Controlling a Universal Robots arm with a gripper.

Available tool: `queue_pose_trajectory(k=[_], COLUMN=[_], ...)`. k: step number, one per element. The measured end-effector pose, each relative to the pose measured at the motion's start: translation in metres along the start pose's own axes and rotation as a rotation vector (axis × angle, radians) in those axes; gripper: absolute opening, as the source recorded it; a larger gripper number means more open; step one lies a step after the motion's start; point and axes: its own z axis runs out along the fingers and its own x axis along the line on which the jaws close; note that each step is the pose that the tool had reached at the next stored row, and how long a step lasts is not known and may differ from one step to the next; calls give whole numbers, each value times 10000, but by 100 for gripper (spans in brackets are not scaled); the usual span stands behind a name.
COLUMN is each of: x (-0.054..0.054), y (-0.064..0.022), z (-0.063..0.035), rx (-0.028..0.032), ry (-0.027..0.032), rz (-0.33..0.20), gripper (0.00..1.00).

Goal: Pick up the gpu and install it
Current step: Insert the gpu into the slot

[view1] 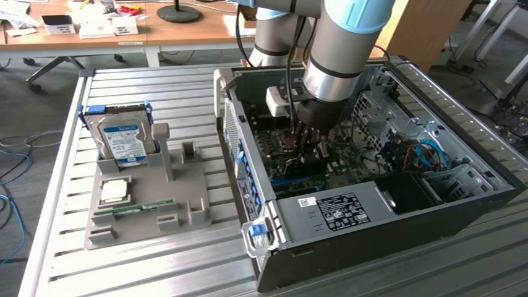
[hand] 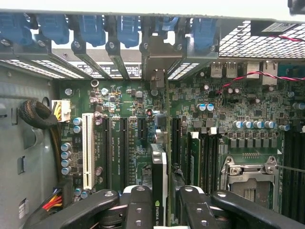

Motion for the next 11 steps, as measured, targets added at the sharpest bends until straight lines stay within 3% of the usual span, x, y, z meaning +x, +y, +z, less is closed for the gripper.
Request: queue_pose_trajectory(k=[11], x=[1], y=[15], z=[16], rx=[1], ry=[1], rz=[0], gripper=[26])
